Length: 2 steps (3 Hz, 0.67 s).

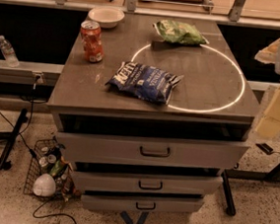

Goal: Move green jalapeno chip bag near blue chip bag

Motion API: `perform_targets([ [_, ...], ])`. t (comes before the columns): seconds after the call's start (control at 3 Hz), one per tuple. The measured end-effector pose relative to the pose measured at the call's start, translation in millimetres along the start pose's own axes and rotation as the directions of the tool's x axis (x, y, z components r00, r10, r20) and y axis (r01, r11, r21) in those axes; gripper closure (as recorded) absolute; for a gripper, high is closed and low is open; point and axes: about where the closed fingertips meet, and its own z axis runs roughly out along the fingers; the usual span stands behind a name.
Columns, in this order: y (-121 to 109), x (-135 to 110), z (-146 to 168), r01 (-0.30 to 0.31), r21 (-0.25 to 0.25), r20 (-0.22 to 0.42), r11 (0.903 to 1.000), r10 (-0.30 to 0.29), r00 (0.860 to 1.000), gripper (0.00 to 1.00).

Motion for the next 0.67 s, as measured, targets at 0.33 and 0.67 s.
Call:
perform_targets([
  [0.33, 0, 0, 0, 0.000, 0.000, 0.000, 1.0000, 0.000, 1.000, 0.00],
  [0.67, -5, -22, 16, 0.015, 0.006, 0.010, 0.9999, -0.015, 1.000, 0.00],
])
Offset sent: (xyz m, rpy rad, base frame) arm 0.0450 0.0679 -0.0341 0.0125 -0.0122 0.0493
